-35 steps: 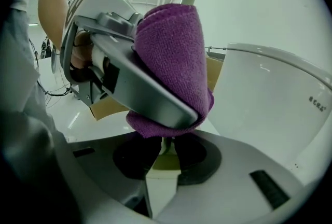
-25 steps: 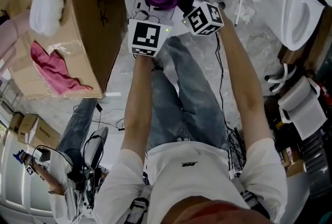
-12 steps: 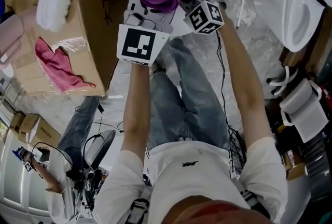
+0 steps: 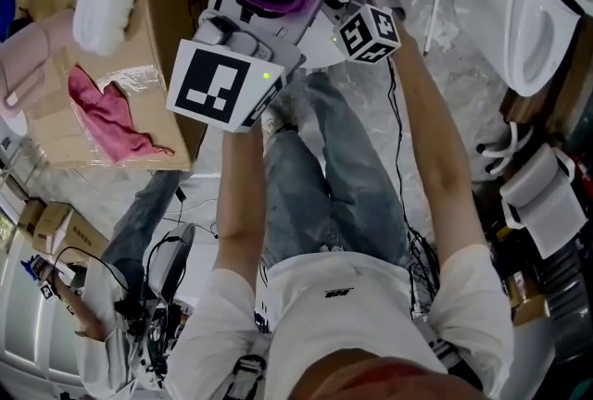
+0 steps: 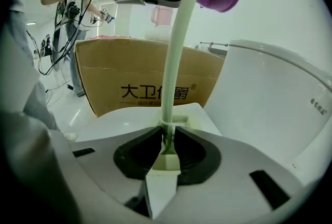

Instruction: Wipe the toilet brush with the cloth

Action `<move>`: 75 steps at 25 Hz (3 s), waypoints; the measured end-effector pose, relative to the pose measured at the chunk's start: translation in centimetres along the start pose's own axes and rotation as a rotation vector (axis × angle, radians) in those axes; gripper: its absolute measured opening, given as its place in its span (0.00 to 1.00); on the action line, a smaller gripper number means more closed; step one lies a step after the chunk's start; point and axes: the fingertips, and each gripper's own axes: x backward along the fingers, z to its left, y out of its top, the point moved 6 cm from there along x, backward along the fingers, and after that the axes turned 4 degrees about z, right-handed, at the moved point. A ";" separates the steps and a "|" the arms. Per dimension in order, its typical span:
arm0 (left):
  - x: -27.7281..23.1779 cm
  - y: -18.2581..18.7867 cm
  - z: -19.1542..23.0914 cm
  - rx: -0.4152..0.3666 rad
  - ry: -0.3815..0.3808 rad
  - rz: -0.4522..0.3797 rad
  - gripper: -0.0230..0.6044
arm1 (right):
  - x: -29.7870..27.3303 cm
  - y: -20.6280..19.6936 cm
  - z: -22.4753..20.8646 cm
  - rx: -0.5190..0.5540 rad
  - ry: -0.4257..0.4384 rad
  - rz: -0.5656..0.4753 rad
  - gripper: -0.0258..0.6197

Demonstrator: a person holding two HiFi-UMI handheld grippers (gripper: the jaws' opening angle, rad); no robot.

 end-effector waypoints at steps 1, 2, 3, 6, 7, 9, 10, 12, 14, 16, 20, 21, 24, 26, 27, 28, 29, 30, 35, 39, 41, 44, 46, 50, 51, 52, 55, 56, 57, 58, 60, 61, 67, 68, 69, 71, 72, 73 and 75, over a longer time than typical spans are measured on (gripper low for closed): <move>0.0 0.3 0.0 -0.006 -0.003 0.001 0.30 | 0.0 0.0 0.0 0.000 0.000 0.001 0.15; -0.1 0.5 0.1 -0.016 -0.002 0.005 0.30 | 0.0 -0.1 0.0 -0.001 0.000 0.002 0.15; -0.2 0.6 0.1 -0.025 0.000 0.006 0.30 | 0.1 -0.1 0.0 -0.001 0.000 0.002 0.15; -0.2 0.2 0.0 -0.026 -0.011 -0.009 0.28 | 0.0 0.0 0.0 -0.003 0.003 0.001 0.15; -0.2 0.0 -0.1 -0.023 -0.015 -0.010 0.27 | 0.0 0.0 0.0 -0.003 0.004 0.001 0.15; -0.3 -0.4 -0.1 -0.030 -0.014 -0.011 0.26 | -0.1 0.0 0.0 -0.004 0.006 0.001 0.15; -0.4 -0.7 -0.2 -0.036 -0.011 -0.009 0.25 | -0.1 0.0 0.0 -0.005 0.007 0.001 0.15; -0.6 -1.6 -0.2 -0.040 -0.006 0.011 0.24 | -0.1 -0.1 0.0 -0.008 0.009 -0.001 0.15; -0.8 -2.9 -0.2 -0.037 0.002 0.040 0.22 | 0.0 -0.1 0.1 -0.008 0.010 -0.003 0.15; -1.0 -3.9 -0.2 -0.045 0.015 0.053 0.20 | 0.0 -0.1 0.0 -0.007 0.009 -0.006 0.15; -1.3 -6.0 -0.1 -0.064 0.036 0.070 0.19 | 0.1 -0.1 0.0 -0.006 0.007 -0.010 0.15; -1.4 -6.6 0.0 -0.067 0.042 0.076 0.18 | 0.1 -0.1 0.0 -0.007 0.007 -0.011 0.15; -1.7 -8.7 0.3 -0.057 0.054 0.090 0.18 | 0.0 0.0 0.1 -0.007 0.006 -0.015 0.15; -2.1 -10.2 0.5 -0.048 0.059 0.098 0.18 | 0.0 -0.1 0.0 -0.007 0.004 -0.016 0.15; -2.3 -11.0 0.6 -0.048 0.060 0.104 0.18 | 0.0 -0.1 0.0 -0.007 0.004 -0.016 0.15; -2.4 -11.7 0.7 -0.052 0.060 0.111 0.18 | 0.0 -0.1 0.0 -0.007 0.004 -0.016 0.15; -2.6 -12.4 0.8 -0.058 0.060 0.120 0.18 | 0.0 -0.1 0.1 -0.008 0.004 -0.017 0.15; -2.7 -13.0 0.9 -0.060 0.061 0.128 0.18 | 0.0 -0.1 0.1 -0.008 0.003 -0.018 0.15; -3.7 -15.6 1.3 -0.073 0.074 0.176 0.18 | 0.0 -0.2 0.1 -0.010 -0.001 -0.022 0.15; -4.3 -17.4 1.7 -0.084 0.079 0.218 0.19 | 0.1 -0.2 0.1 -0.010 -0.004 -0.021 0.15; -4.4 -17.5 1.7 -0.083 0.081 0.223 0.19 | 0.1 -0.2 0.1 -0.010 -0.004 -0.022 0.15; -4.3 -17.3 1.6 -0.084 0.086 0.246 0.19 | 0.1 -0.3 0.1 -0.006 -0.001 -0.022 0.15; -4.1 -16.9 1.5 -0.089 0.083 0.259 0.19 | 0.1 -0.2 0.1 -0.004 0.002 -0.021 0.15; -3.2 -15.1 1.1 -0.105 0.066 0.234 0.19 | 0.0 -0.2 0.1 -0.005 0.005 -0.020 0.15; -3.0 -14.5 0.9 -0.108 0.063 0.223 0.19 | 0.0 -0.2 0.1 -0.005 0.004 -0.020 0.15; -2.8 -13.8 0.8 -0.111 0.061 0.214 0.19 | 0.1 -0.2 0.1 -0.006 0.002 -0.020 0.15; -2.2 -12.0 0.4 -0.114 0.053 0.186 0.19 | 0.1 -0.2 0.1 -0.007 0.002 -0.018 0.15; -2.1 -11.4 0.3 -0.110 0.052 0.174 0.19 | 0.1 -0.2 0.1 -0.008 0.002 -0.018 0.15; -1.9 -10.8 0.2 -0.103 0.051 0.161 0.19 | 0.1 -0.2 0.1 -0.008 0.003 -0.019 0.15; -1.8 -10.2 0.1 -0.097 0.051 0.148 0.19 | 0.1 -0.2 0.1 -0.008 0.003 -0.019 0.15; -1.4 -9.0 0.0 -0.091 0.049 0.129 0.19 | 0.1 -0.1 0.0 -0.007 0.001 -0.019 0.15; -1.3 -8.4 0.0 -0.090 0.048 0.119 0.20 | 0.1 -0.1 0.0 -0.007 0.000 -0.018 0.16; -0.5 -4.8 -0.5 -0.090 0.040 0.057 0.20 | 0.1 -0.2 0.1 -0.008 -0.001 -0.018 0.15; -0.4 -4.2 -0.6 -0.090 0.040 0.048 0.21 | 0.2 -0.3 0.0 -0.007 -0.002 -0.018 0.15; -0.3 -3.7 -0.7 -0.089 0.042 0.038 0.22 | 0.2 -0.3 0.0 -0.007 -0.002 -0.018 0.16; -0.1 -2.7 -0.7 -0.087 0.046 0.016 0.24 | 0.2 -0.2 0.0 -0.008 -0.003 -0.016 0.15; 0.1 -2.3 -0.8 -0.087 0.047 0.007 0.25 | 0.2 -0.2 0.0 -0.008 -0.003 -0.014 0.16; 0.3 -1.9 -0.8 -0.087 0.048 -0.002 0.26 | 0.2 -0.2 0.1 -0.008 -0.004 -0.012 0.16; 0.6 -1.5 -0.8 -0.085 0.054 -0.017 0.28 | 0.1 -0.1 0.1 -0.007 -0.008 -0.010 0.16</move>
